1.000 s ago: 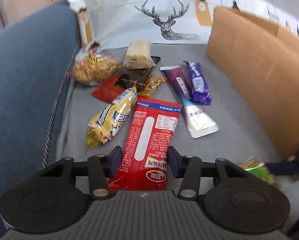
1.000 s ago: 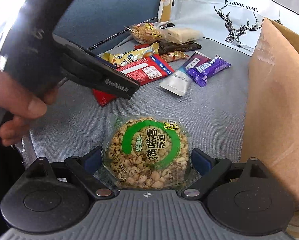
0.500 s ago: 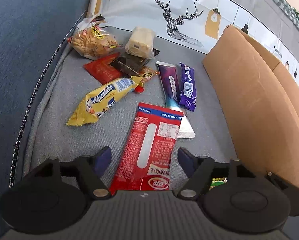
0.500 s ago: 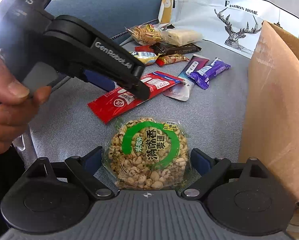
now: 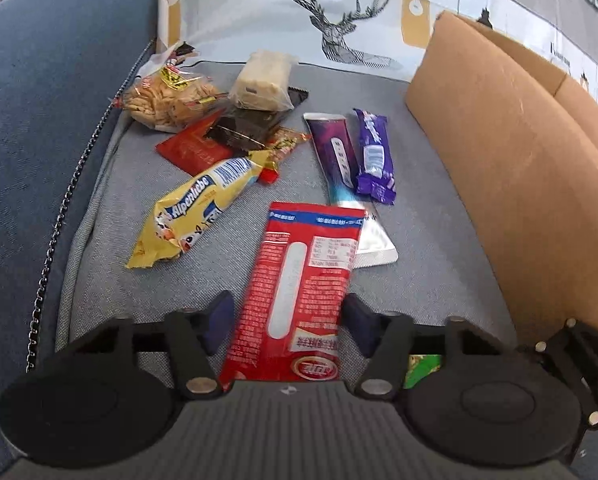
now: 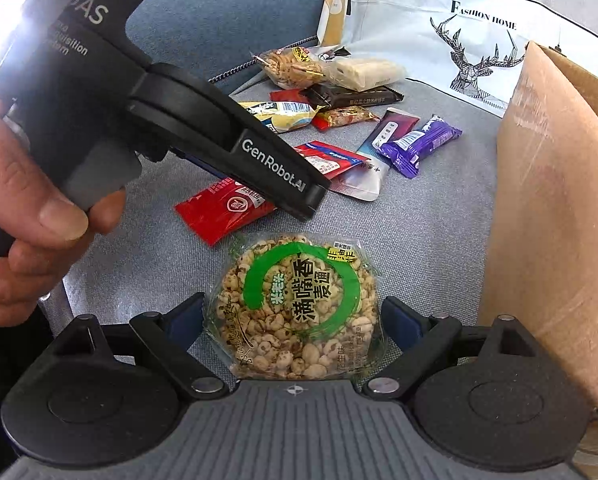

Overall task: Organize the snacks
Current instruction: 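Grasp the red wafer pack with the left gripper, then lift the red wafer pack with the left gripper while the right gripper carries the nut cake toward the box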

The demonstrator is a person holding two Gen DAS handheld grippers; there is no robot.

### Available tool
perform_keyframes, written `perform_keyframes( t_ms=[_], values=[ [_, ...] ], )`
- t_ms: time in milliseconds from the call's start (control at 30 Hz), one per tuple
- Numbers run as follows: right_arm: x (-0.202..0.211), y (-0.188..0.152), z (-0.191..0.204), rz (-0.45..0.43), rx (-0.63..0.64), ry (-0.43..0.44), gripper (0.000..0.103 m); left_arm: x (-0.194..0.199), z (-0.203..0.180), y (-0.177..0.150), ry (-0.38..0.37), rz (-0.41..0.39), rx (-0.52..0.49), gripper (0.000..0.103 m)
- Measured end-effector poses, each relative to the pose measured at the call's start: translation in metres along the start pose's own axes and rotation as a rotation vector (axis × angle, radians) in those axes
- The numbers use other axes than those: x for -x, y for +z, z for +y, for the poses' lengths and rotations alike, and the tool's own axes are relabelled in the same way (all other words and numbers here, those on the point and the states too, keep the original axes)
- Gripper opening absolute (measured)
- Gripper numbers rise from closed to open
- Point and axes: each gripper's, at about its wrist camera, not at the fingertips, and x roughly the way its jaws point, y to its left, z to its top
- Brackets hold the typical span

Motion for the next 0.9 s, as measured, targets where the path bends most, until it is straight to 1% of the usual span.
perform_keyframes(
  t_ms=[67,100,233,333,567,900],
  values=[
    [0.001,-0.001,0.001,-0.003,0.002,0.005,0.090,0.001,0.004,0.001,-0.011,-0.003,0.026,0.053],
    [0.001,-0.001,0.002,-0.004,0.010,0.000,0.088,0.002,0.005,0.002,-0.014,-0.005,0.036,0.053],
    [0.005,-0.003,0.005,-0.020,0.037,-0.018,0.086,0.008,0.007,0.003,-0.026,-0.017,0.060,0.051],
    [0.010,-0.005,0.007,-0.044,0.053,-0.035,0.085,0.015,0.008,0.003,-0.035,-0.041,0.077,0.051],
    [0.027,-0.006,0.009,-0.109,0.052,-0.043,0.085,0.034,0.009,0.007,-0.060,-0.102,0.121,0.050],
    [0.059,0.005,0.017,-0.196,0.068,-0.059,0.085,0.084,0.006,0.024,-0.107,-0.201,0.185,0.050]
  ],
)
